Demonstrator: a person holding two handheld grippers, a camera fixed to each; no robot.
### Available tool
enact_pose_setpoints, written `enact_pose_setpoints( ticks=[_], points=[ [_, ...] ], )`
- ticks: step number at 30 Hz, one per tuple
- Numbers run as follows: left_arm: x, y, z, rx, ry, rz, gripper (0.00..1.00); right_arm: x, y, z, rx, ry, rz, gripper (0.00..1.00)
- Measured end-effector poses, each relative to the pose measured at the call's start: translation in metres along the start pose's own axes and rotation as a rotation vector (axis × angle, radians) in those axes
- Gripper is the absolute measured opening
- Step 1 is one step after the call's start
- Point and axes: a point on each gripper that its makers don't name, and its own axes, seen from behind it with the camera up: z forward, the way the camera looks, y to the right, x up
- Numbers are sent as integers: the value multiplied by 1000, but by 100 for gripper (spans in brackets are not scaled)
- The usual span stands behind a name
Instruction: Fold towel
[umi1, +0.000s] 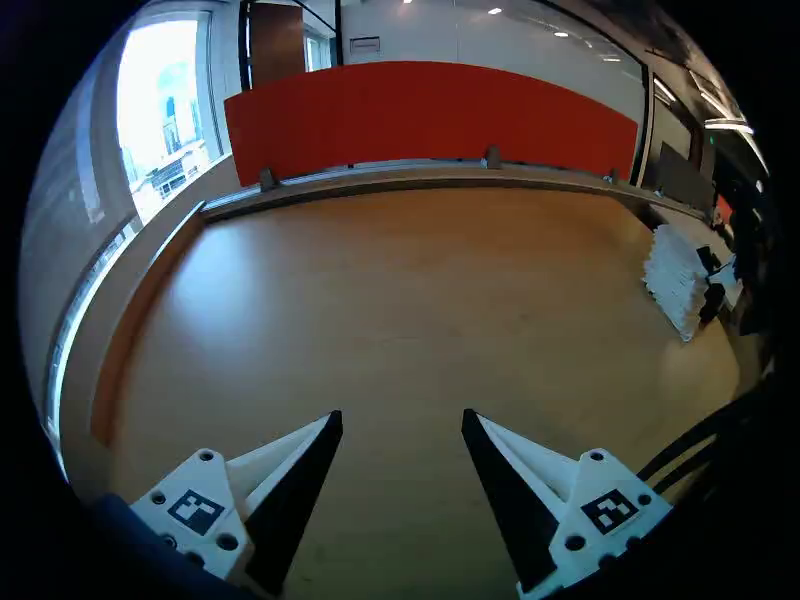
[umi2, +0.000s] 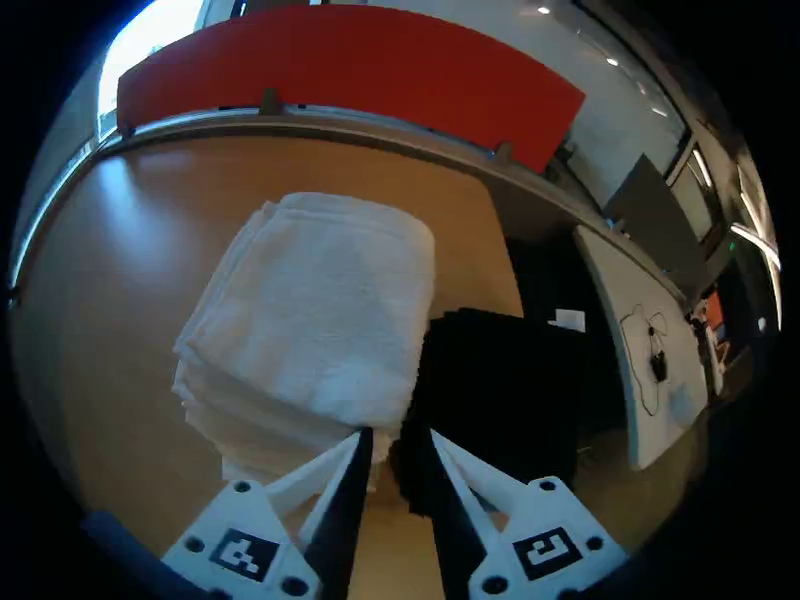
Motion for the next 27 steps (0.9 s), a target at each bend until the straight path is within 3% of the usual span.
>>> enact_pose_setpoints(
  ticks=[3, 11, 21, 27],
  points=[
    [1, 0, 0, -3, 0, 1, 88, 4, 2, -7, -15, 23, -6, 59],
    [4, 0, 2, -11, 7, 1, 89, 14, -7, -18, -13, 65, -9, 87],
    [11, -5, 3, -15, 21, -2, 88, 30, -16, -35, -23, 123, 8, 91],
    [17, -6, 6, -18, 31, -3, 88, 53, -24, -53, -22, 220, 52, 91]
  ],
)
